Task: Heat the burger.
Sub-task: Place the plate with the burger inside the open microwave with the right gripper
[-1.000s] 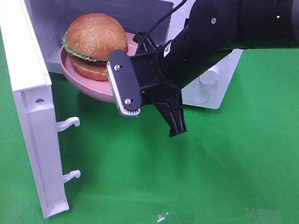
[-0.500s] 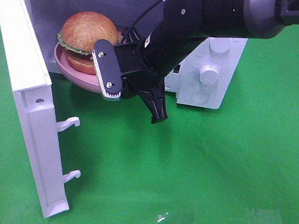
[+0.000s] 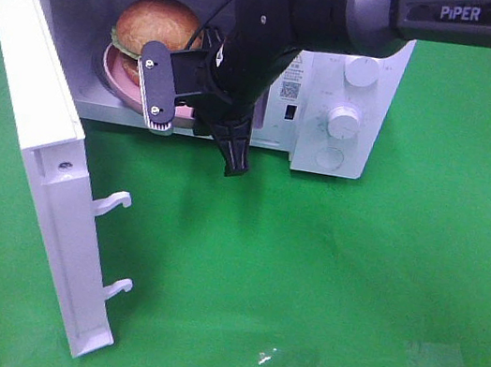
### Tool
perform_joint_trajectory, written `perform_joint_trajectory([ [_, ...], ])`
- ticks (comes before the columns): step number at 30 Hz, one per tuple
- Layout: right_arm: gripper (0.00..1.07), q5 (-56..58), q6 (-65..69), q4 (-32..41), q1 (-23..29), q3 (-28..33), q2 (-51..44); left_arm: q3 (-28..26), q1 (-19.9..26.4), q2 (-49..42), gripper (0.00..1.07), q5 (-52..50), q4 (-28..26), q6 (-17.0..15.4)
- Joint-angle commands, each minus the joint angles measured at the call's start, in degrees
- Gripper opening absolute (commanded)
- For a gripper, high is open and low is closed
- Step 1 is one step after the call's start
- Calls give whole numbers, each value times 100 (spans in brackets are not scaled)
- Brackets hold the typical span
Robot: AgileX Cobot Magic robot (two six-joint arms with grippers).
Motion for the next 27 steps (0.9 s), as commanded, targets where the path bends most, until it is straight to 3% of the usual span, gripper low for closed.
perform_joint_trajectory([
  [1, 0, -178, 155, -178, 11, -183, -6, 0, 11, -80, 99, -11, -6, -11],
  [10, 0, -212, 166, -178, 11, -378, 212, 0, 11, -80, 99, -11, -6, -11],
  [27, 0, -166, 143, -264, -11, -1312, 808, 0, 11, -80, 99, -11, -6, -11],
])
